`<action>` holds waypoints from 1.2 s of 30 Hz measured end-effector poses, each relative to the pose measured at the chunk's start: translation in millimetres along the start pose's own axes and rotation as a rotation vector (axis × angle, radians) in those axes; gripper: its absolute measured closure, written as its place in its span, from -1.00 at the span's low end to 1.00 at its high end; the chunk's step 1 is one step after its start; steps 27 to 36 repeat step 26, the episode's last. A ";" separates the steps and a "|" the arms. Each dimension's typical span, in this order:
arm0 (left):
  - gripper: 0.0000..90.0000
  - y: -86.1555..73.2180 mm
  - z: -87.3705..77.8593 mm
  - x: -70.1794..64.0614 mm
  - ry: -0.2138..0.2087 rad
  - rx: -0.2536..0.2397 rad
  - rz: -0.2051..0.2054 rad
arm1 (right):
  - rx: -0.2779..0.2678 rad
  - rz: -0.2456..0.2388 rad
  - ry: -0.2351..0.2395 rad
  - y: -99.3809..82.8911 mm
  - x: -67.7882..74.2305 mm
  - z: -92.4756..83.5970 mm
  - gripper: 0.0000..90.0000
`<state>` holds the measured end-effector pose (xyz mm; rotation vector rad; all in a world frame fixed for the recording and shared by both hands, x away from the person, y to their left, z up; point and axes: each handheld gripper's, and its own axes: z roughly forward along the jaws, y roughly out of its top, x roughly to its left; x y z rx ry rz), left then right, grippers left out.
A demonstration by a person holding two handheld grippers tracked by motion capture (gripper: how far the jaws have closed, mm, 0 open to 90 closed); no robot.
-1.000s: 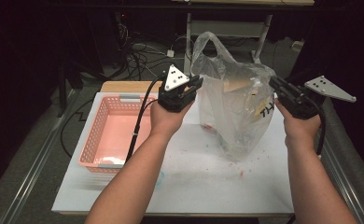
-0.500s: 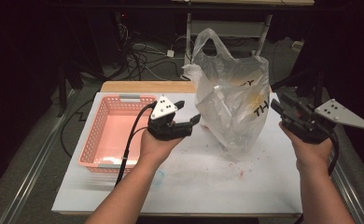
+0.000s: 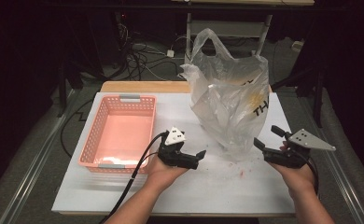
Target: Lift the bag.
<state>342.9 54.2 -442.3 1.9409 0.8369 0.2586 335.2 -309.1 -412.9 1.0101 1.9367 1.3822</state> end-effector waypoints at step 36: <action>-1.00 -59.9 -0.1 -16.8 0.072 0.075 0.034 | 0.127 0.008 -0.052 -66.7 10.3 -3.5 -1.00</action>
